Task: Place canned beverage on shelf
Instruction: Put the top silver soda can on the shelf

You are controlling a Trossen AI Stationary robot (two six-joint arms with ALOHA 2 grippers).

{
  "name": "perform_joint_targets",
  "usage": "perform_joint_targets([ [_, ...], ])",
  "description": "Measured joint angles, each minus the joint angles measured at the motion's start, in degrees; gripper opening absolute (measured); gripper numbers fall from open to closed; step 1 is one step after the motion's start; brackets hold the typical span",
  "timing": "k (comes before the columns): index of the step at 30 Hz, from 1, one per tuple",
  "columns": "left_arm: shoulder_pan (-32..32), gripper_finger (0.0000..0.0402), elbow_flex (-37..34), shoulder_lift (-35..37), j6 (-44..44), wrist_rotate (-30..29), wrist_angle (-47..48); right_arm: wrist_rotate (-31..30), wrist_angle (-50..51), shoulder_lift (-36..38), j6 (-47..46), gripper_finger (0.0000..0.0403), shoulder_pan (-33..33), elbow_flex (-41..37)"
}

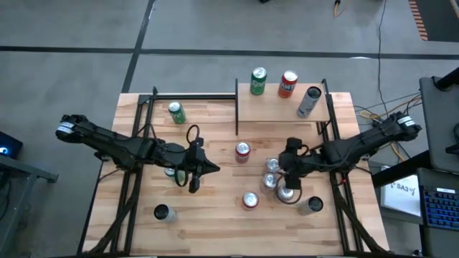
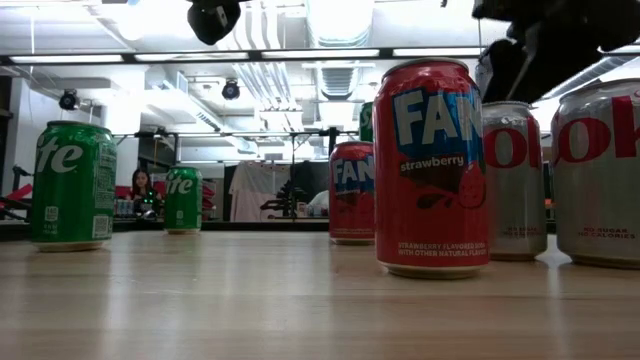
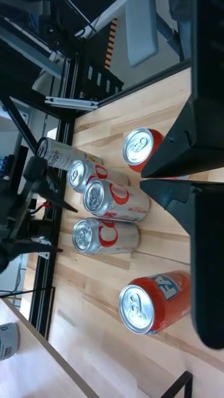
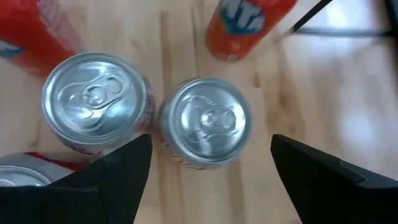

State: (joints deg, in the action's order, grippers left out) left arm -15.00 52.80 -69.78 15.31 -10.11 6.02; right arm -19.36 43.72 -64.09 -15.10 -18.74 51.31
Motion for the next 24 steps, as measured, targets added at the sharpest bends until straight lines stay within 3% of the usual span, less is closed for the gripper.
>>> perform_joint_targets([
  [3, 0.0, 0.0000, 0.0, 0.0, 0.0, 0.0, 0.0, 2.7, 0.0, -1.0, -1.7, 0.0322, 1.5, 0.0],
  [24, 0.0, 0.0000, 0.0, 0.0, -1.3, 0.0, 0.0, 5.8, -5.5, -8.7, 3.7, 0.0322, 7.5, 0.0],
])
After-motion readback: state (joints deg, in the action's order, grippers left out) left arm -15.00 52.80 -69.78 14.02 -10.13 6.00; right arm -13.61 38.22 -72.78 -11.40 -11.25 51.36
